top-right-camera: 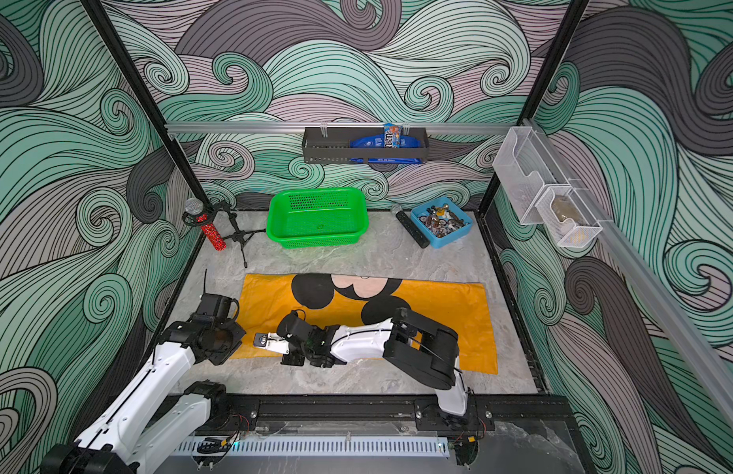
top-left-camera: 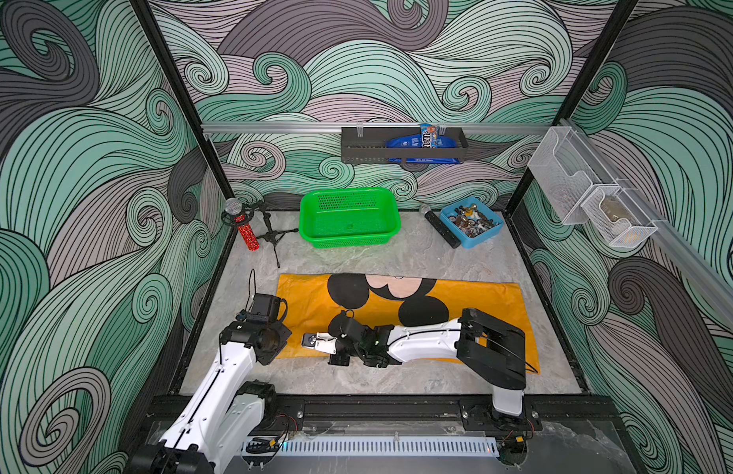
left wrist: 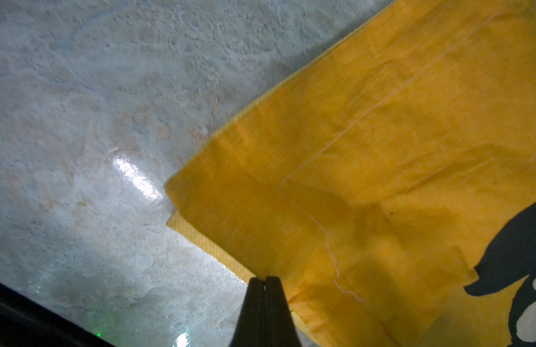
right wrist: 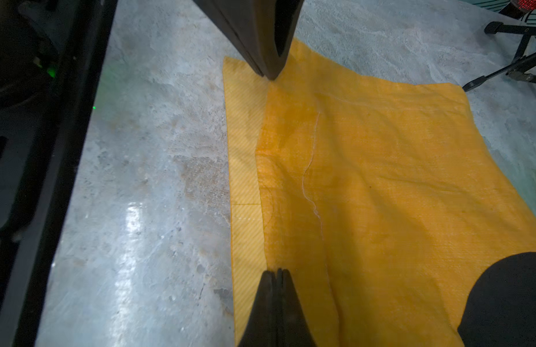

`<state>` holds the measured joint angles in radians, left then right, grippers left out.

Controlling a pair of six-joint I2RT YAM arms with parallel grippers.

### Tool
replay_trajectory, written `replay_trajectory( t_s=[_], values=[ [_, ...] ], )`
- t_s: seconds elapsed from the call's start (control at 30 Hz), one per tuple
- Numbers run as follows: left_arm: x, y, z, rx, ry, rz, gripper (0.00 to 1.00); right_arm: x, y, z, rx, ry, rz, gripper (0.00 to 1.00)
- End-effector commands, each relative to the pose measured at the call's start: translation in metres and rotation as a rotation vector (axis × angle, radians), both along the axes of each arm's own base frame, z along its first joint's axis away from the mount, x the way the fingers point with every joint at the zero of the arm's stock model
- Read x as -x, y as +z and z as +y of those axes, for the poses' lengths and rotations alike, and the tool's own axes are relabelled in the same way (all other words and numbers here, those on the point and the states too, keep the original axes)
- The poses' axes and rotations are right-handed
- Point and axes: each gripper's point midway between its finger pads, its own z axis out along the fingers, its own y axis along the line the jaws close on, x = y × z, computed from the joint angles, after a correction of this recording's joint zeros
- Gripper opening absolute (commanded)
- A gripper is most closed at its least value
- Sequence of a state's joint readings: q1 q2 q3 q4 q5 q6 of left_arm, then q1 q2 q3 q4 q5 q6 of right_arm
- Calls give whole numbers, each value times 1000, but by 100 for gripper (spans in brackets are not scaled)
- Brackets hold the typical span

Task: Roll up the pillowcase
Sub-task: Adjust the pillowcase at the center of the board.

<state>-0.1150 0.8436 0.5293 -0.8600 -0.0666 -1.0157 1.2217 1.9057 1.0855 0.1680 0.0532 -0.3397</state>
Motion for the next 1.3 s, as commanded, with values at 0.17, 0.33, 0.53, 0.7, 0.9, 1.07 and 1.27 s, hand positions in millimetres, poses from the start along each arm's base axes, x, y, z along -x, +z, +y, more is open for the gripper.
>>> replay_trajectory(
  t_s=[0.17, 0.33, 0.53, 0.7, 0.9, 1.07, 1.27],
  values=[
    [2, 14, 0, -29, -25, 34, 0, 22, 15, -14, -27, 71, 68, 0],
    [7, 13, -4, -23, -43, 57, 0, 27, 24, -18, -43, 85, 75, 0],
    [9, 10, -9, -27, -64, 72, 0, 34, 22, -18, -40, 118, 106, 0],
    [8, 0, -10, -28, -63, 89, 7, 43, -5, -19, 24, 149, 172, 9],
    [-13, -6, -17, -9, -77, 35, 15, 46, -6, -23, 23, 173, 215, 34],
    [-33, -19, -19, -35, -121, 27, 21, 24, 28, -34, -72, 108, 273, 49],
    [-55, -32, -14, -103, -167, 46, 23, 6, 28, -65, -74, 23, 282, 54]
  ],
)
